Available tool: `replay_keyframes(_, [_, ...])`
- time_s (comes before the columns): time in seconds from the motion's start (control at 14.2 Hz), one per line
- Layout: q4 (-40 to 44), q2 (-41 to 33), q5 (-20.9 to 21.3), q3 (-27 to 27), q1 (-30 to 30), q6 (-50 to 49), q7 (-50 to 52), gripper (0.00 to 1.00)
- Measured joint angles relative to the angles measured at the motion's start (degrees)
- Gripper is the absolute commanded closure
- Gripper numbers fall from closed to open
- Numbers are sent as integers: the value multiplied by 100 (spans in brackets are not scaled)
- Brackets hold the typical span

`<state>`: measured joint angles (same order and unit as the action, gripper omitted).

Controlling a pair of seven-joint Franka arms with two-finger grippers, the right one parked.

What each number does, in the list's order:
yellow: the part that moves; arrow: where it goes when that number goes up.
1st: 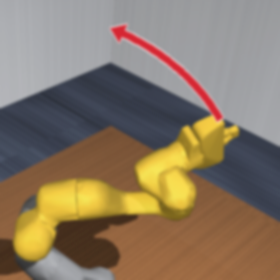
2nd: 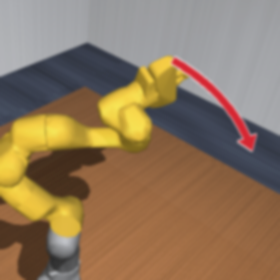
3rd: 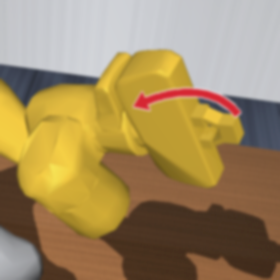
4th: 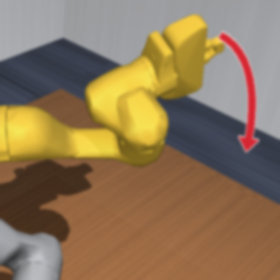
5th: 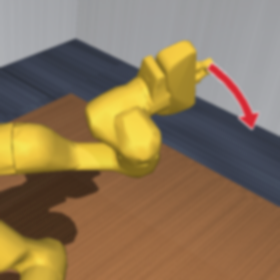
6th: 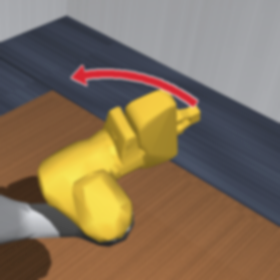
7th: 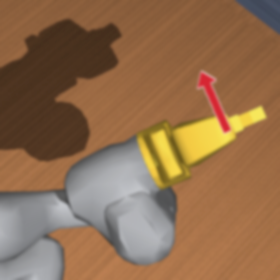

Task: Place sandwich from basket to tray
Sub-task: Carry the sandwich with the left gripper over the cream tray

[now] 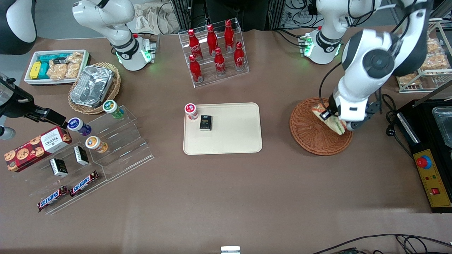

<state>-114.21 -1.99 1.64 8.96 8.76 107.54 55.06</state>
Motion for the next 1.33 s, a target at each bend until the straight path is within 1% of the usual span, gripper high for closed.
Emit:
replay_keyframes(0.14, [295,-6,-27,119,3,-113,-300,100])
replay_keyframes(0.28, [363,-1,-59,344,5,-116,-722,100])
replay_keyframes(0.49, [364,37,-305,879,16,-96,-1114,100])
replay_keyframes(0.7, [361,155,-332,1552,70,291,-1518,100])
replay_keyframes(0.77, [361,223,-329,1684,171,438,-1586,100])
replay_keyframes(0.91, [356,377,-221,1758,565,690,-1575,100])
replay_keyframes(1.05, [347,561,78,1770,864,871,-1406,100])
replay_keyframes(1.33, [306,1160,205,1748,920,1179,-1375,100])
